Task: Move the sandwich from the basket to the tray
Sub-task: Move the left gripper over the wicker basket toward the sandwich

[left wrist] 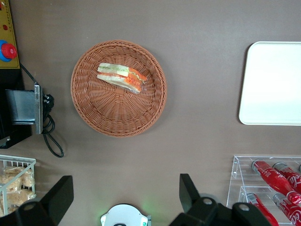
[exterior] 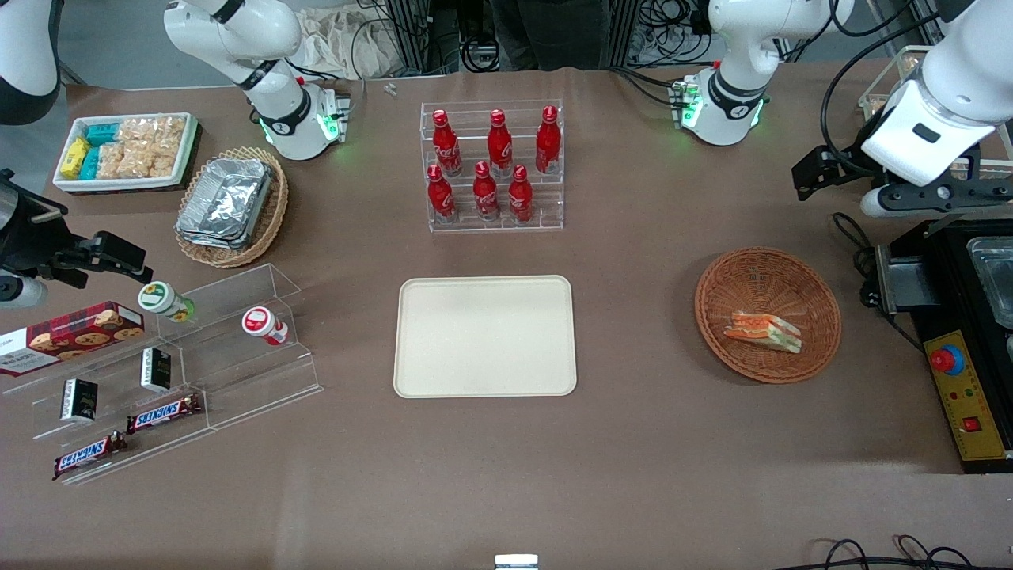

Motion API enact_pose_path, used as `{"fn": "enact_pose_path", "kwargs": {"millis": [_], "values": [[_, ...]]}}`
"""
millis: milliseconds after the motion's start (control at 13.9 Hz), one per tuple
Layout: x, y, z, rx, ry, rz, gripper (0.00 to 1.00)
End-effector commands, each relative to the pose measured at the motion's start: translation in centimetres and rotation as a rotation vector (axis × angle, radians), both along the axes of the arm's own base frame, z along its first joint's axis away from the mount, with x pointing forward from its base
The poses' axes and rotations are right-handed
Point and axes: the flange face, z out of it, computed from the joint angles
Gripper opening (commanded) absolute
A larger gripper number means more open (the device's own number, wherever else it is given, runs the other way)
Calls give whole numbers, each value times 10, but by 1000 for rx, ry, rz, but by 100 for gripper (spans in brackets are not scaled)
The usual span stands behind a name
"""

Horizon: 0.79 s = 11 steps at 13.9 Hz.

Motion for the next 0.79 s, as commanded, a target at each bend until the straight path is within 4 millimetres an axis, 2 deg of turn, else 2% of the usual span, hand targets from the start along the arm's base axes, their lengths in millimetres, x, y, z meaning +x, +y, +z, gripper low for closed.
{"fn": "enact_pose_path", "kwargs": {"millis": [0,216,361,649,722], "values": [[-1,1,7,-15,-10,18,100],[1,3,0,-5,9,18,100],[3,11,-19,11,91,79,100],[29,25,-74,56,158,308,100],[33,38,-91,77,153,408,100]]}}
